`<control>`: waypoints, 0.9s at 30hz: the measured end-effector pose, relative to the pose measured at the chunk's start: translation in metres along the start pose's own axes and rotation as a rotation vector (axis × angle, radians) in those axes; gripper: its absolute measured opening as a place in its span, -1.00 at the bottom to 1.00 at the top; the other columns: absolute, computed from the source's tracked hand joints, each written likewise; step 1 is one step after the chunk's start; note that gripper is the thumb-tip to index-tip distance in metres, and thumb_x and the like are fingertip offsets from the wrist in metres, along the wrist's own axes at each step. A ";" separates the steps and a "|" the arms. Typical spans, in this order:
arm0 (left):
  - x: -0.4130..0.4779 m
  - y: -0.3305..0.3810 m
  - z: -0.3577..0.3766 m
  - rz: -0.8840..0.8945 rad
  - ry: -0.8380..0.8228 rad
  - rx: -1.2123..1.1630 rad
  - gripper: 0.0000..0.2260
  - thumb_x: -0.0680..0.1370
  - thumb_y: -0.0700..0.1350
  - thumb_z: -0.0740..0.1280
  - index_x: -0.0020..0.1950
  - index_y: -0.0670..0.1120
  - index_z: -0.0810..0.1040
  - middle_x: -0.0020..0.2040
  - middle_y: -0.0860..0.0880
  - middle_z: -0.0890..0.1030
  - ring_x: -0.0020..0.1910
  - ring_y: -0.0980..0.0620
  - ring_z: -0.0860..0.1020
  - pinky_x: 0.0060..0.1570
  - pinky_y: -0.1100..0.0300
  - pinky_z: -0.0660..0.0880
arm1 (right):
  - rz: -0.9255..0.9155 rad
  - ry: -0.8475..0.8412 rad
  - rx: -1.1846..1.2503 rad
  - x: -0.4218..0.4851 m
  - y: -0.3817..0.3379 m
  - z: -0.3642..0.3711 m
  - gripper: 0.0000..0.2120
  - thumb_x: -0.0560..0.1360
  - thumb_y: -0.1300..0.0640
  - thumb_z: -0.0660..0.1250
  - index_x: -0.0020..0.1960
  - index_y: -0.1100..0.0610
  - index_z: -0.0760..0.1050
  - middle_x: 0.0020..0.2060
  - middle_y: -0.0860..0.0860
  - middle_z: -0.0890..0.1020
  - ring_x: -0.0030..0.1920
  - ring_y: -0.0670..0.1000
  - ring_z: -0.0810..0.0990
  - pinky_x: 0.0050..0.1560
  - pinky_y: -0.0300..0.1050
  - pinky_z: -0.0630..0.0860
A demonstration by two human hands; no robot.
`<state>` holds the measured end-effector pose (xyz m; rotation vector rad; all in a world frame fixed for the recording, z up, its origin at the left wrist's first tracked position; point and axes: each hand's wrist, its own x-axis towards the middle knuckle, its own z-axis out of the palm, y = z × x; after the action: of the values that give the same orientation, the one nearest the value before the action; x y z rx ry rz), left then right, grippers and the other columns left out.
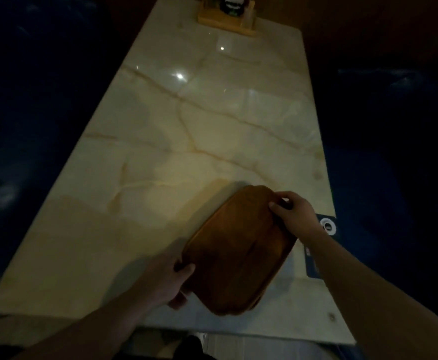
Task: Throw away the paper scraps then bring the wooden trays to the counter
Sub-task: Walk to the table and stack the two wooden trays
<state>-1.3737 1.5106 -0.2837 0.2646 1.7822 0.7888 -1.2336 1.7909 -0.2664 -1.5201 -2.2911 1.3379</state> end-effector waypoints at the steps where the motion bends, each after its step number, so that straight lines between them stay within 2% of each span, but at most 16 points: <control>1: 0.002 -0.002 0.007 -0.006 0.001 -0.005 -0.77 0.58 -0.03 0.28 -0.16 -0.18 0.47 -0.46 -0.10 0.64 -0.51 -0.07 0.61 -0.50 0.09 0.58 | -0.021 -0.030 -0.033 0.007 0.000 -0.001 -0.64 0.50 -0.03 0.40 0.27 0.01 0.50 0.10 0.02 0.57 0.08 0.07 0.57 0.09 0.01 0.56; 5: 0.010 -0.006 0.026 -0.043 -0.043 0.024 -0.77 0.60 0.00 0.25 -0.07 -0.17 0.46 -0.40 -0.12 0.64 -0.50 -0.03 0.59 -0.49 0.13 0.54 | -0.089 -0.106 -0.094 0.028 0.003 -0.002 -0.63 0.51 0.00 0.41 0.28 0.04 0.50 0.07 0.03 0.58 0.08 0.07 0.57 0.12 -0.01 0.54; 11: 0.022 -0.014 0.038 -0.099 -0.085 0.063 -0.71 0.61 0.03 0.20 0.19 -0.15 0.36 -0.38 -0.12 0.60 -0.54 0.02 0.56 -0.52 0.17 0.50 | -0.136 -0.150 -0.264 0.042 0.014 -0.003 -0.53 0.49 -0.06 0.40 0.33 0.11 0.47 0.20 0.12 0.59 0.16 0.12 0.56 0.13 -0.02 0.51; 19: 0.029 -0.006 0.041 -0.116 -0.079 0.144 -0.74 0.62 0.02 0.19 -0.02 -0.19 0.38 -0.52 -0.07 0.53 -0.61 0.05 0.50 -0.57 0.22 0.48 | -0.145 -0.143 -0.297 0.048 0.017 -0.001 -0.54 0.50 -0.03 0.40 0.34 0.11 0.46 0.20 0.16 0.56 0.15 0.14 0.56 0.03 -0.11 0.46; 24: 0.027 -0.003 0.041 -0.125 -0.091 0.259 -0.65 0.63 0.04 0.15 0.20 -0.24 0.35 -0.43 -0.10 0.54 -0.55 0.03 0.50 -0.57 0.25 0.48 | -0.146 -0.117 -0.344 0.046 0.022 0.004 -0.55 0.51 -0.01 0.40 0.33 0.14 0.44 0.19 0.21 0.51 0.16 0.18 0.54 -0.01 -0.14 0.40; 27: 0.026 -0.003 0.038 -0.134 -0.108 0.296 -0.67 0.63 0.04 0.14 0.16 -0.23 0.38 -0.40 -0.10 0.55 -0.52 0.02 0.52 -0.52 0.22 0.50 | -0.132 -0.112 -0.377 0.048 0.022 0.008 -0.53 0.49 -0.05 0.41 0.33 0.10 0.44 0.17 0.22 0.49 0.16 0.19 0.53 0.05 -0.10 0.46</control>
<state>-1.3473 1.5367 -0.3115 0.3705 1.7906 0.4068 -1.2459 1.8263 -0.3046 -1.3781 -2.7838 1.0250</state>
